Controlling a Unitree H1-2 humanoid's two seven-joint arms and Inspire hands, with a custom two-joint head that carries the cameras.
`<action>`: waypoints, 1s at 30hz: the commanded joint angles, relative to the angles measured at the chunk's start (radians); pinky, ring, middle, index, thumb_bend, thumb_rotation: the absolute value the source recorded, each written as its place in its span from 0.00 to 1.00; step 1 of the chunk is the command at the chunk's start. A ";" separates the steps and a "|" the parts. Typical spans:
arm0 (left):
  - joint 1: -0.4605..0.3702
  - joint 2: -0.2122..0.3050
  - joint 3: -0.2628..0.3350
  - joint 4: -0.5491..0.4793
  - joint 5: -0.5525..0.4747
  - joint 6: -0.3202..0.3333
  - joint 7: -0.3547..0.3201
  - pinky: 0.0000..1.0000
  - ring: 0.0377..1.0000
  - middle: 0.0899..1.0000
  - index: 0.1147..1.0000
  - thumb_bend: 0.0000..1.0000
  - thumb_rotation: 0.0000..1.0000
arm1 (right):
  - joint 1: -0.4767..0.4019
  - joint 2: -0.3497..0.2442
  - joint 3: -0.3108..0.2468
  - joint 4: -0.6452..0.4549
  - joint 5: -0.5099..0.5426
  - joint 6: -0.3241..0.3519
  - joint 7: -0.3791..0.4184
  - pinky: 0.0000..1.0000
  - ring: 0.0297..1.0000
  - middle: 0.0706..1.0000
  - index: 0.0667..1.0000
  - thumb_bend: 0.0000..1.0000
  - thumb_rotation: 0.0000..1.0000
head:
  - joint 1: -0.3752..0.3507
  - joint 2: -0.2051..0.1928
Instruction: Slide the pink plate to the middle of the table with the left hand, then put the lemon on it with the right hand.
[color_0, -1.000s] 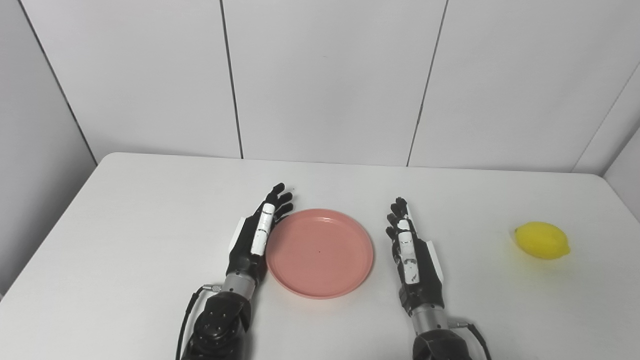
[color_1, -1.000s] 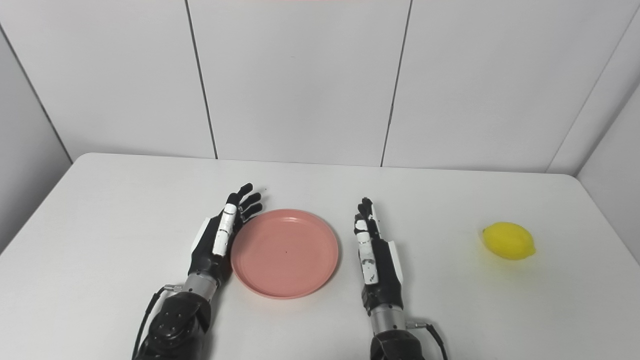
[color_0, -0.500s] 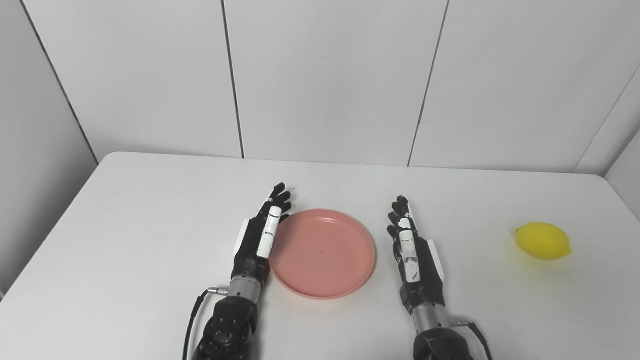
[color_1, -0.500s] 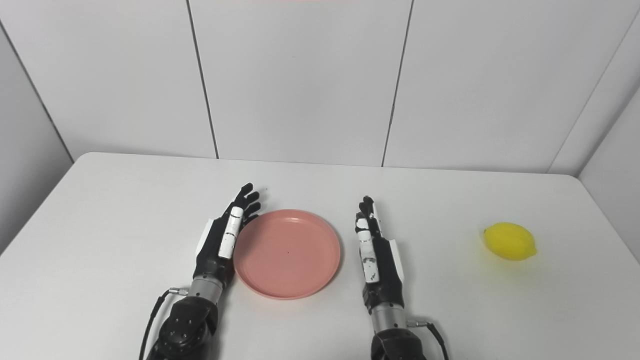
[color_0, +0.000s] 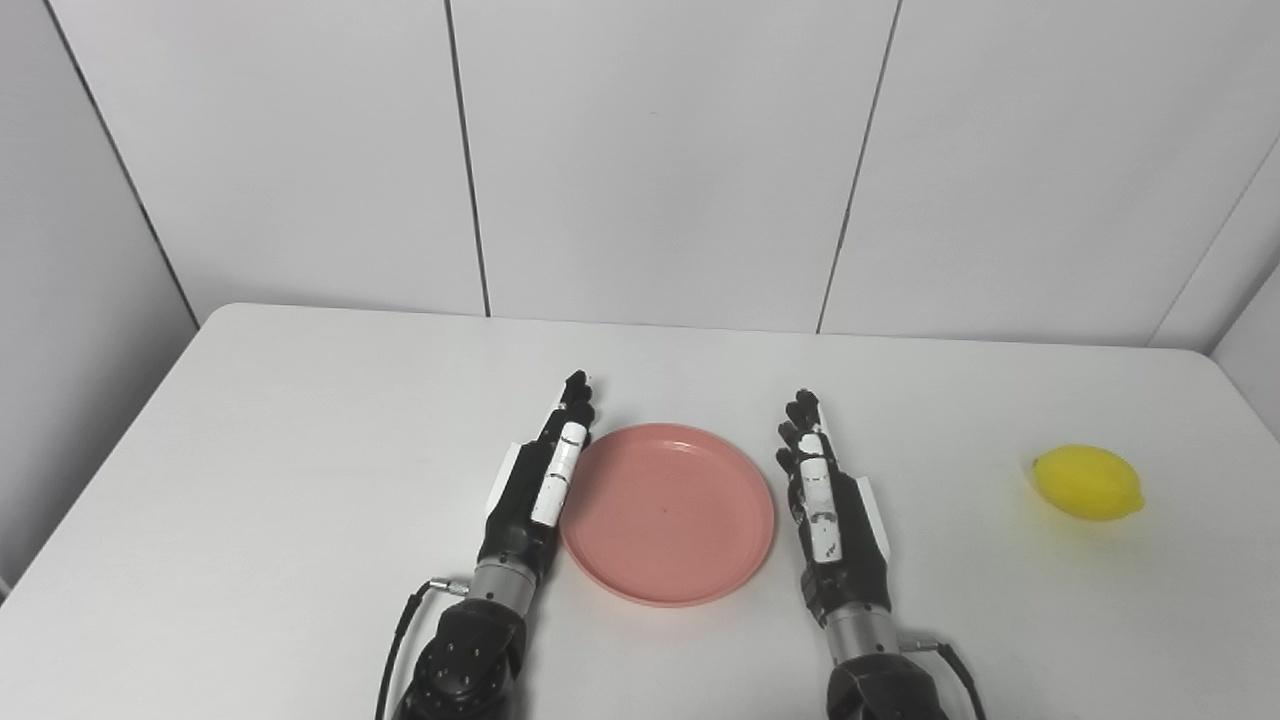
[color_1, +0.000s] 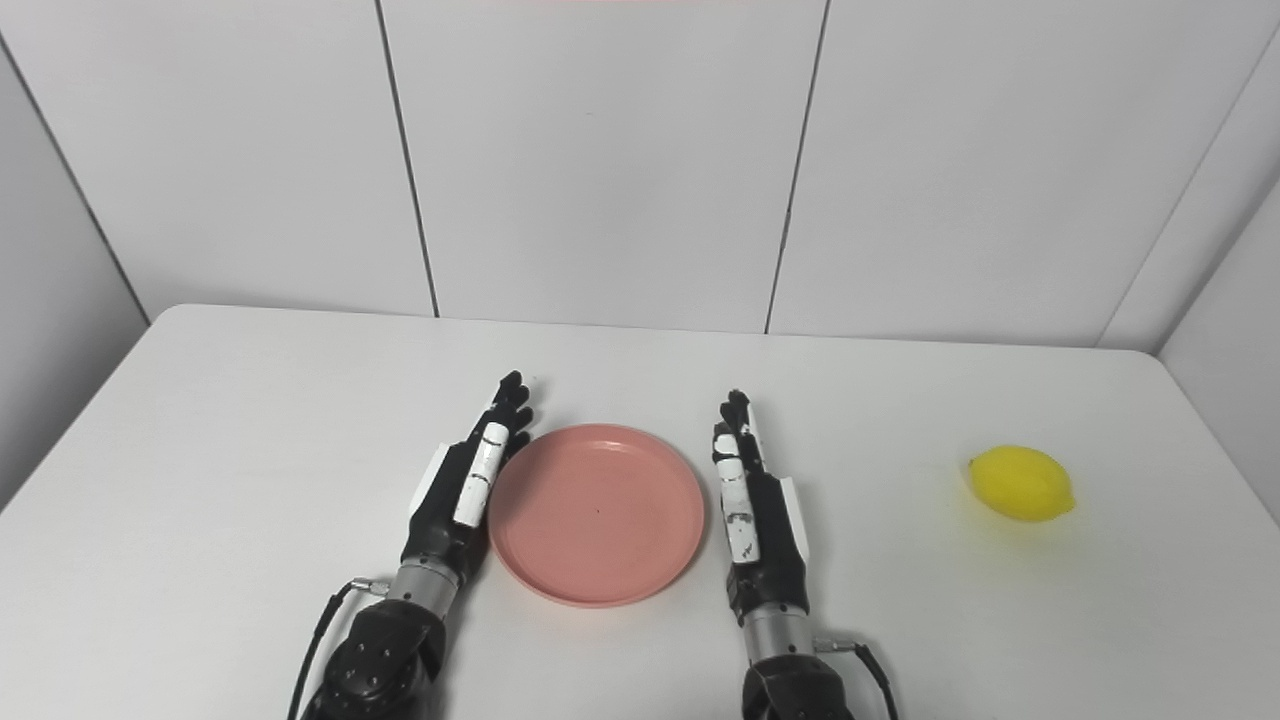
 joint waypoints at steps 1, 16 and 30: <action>0.013 -0.013 -0.008 0.003 -0.014 -0.028 -0.020 0.97 0.98 0.99 1.00 0.57 1.00 | -0.032 0.008 0.000 -0.031 -0.008 -0.028 -0.006 1.00 1.00 1.00 1.00 0.74 1.00 | 0.001 0.000; 0.008 0.006 0.003 0.026 0.037 -0.051 0.014 0.95 0.97 0.98 0.98 0.58 1.00 | -0.028 0.004 -0.005 -0.041 -0.018 -0.028 -0.020 1.00 1.00 1.00 1.00 0.74 1.00 | -0.005 -0.001; 0.018 0.017 0.005 0.028 0.116 -0.056 0.072 0.97 0.97 0.97 0.97 0.61 1.00 | -0.038 -0.013 -0.057 -0.081 -0.054 -0.044 -0.084 1.00 1.00 0.98 0.96 0.76 0.96 | -0.022 0.006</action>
